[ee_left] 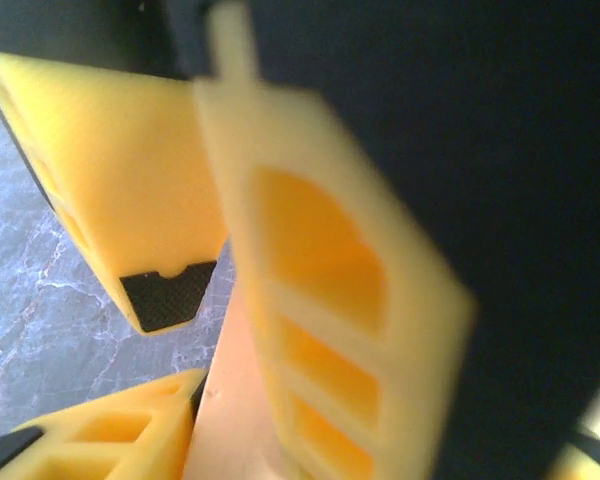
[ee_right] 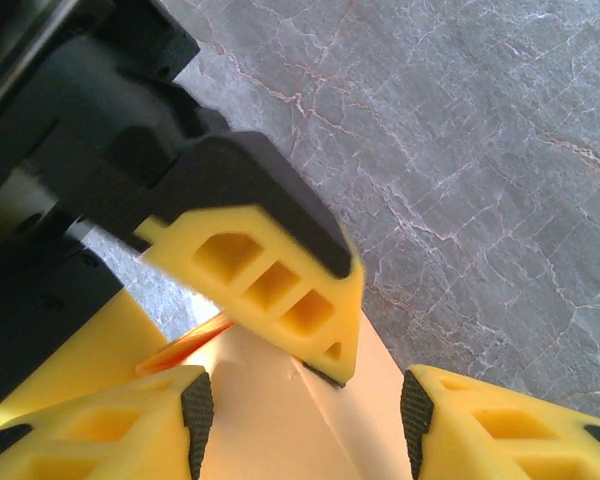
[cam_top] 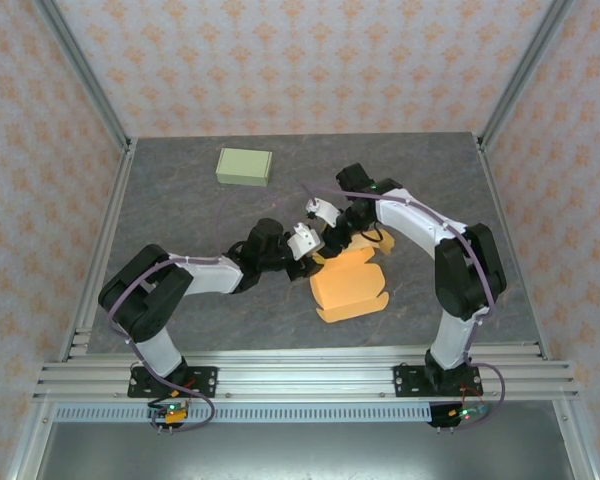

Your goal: Fold the paper box

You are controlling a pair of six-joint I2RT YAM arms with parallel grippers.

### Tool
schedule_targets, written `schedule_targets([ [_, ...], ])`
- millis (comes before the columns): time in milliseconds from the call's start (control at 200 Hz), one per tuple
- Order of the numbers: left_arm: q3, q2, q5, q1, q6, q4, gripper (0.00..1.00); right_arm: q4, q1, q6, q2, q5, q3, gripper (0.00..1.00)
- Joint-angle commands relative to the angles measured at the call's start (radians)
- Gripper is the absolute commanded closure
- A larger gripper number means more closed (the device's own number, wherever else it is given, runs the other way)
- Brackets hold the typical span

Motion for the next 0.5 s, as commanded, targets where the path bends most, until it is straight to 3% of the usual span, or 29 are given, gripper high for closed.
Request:
schedule_targets([
  [0, -0.012, 0.015, -0.021, -0.006, 0.004, -0.024, 0.44, -0.027, 0.001, -0.007, 0.005, -0.047, 0.000, 0.45],
  [320, -0.041, 0.021, -0.019, -0.006, 0.005, 0.010, 0.43, -0.029, -0.001, -0.007, 0.009, -0.041, -0.008, 0.47],
  [496, -0.066, 0.038, -0.096, -0.006, 0.032, 0.024, 0.41, -0.041, -0.001, -0.002, 0.025, -0.038, 0.011, 0.48],
])
